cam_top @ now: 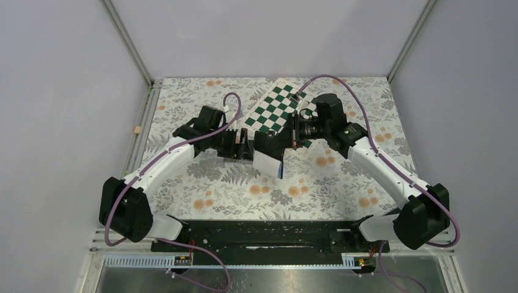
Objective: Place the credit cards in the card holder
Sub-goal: Turn over the card slot in the card holder.
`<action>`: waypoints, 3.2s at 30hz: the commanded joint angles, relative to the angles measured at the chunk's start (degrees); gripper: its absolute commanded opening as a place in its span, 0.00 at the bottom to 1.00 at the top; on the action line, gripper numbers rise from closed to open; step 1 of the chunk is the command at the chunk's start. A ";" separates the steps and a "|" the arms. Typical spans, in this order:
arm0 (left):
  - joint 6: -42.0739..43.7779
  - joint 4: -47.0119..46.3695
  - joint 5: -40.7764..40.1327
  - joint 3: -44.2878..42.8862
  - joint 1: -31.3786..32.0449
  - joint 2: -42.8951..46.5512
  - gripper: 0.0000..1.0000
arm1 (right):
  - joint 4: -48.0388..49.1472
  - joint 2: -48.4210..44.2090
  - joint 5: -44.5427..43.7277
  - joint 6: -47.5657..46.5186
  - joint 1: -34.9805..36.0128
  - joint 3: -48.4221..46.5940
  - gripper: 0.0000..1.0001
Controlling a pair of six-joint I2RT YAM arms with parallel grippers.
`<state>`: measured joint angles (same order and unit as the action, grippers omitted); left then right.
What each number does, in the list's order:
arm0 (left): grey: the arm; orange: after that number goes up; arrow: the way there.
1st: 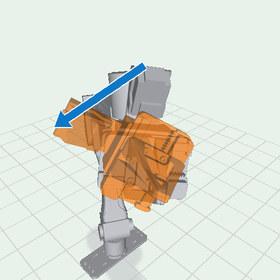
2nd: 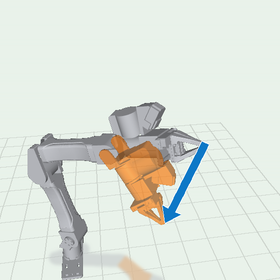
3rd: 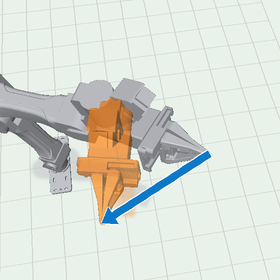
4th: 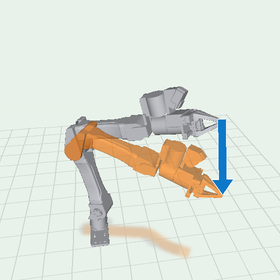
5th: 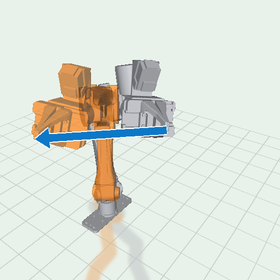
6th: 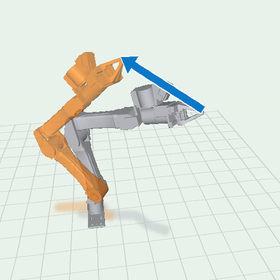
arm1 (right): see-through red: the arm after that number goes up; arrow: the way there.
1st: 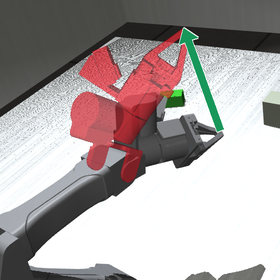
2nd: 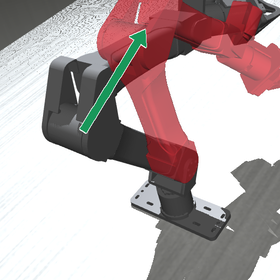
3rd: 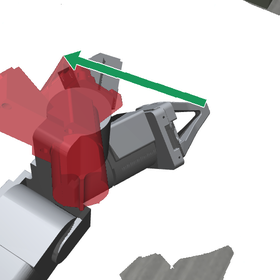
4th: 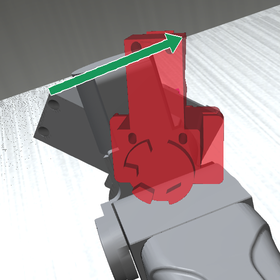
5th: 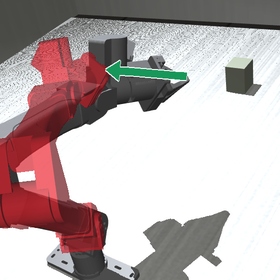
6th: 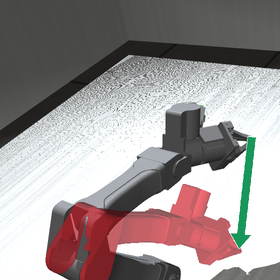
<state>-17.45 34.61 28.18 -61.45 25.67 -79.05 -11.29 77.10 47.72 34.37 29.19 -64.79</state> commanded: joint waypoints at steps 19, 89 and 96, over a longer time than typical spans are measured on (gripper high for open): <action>0.35 -2.11 11.52 -4.63 0.96 5.23 0.62 | 0.24 0.66 0.26 -0.36 -0.01 0.03 0.00; -9.30 2.16 28.38 -9.30 -5.41 -3.94 0.00 | -23.00 -5.41 -18.96 -7.02 -2.47 -5.50 0.88; -2.66 19.77 14.72 -13.70 -4.23 -10.66 0.00 | -30.16 -2.61 -31.13 -10.78 4.99 -10.12 0.91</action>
<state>-26.20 41.15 52.49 -71.81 20.73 -86.98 -34.02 72.90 25.93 28.69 29.23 -70.17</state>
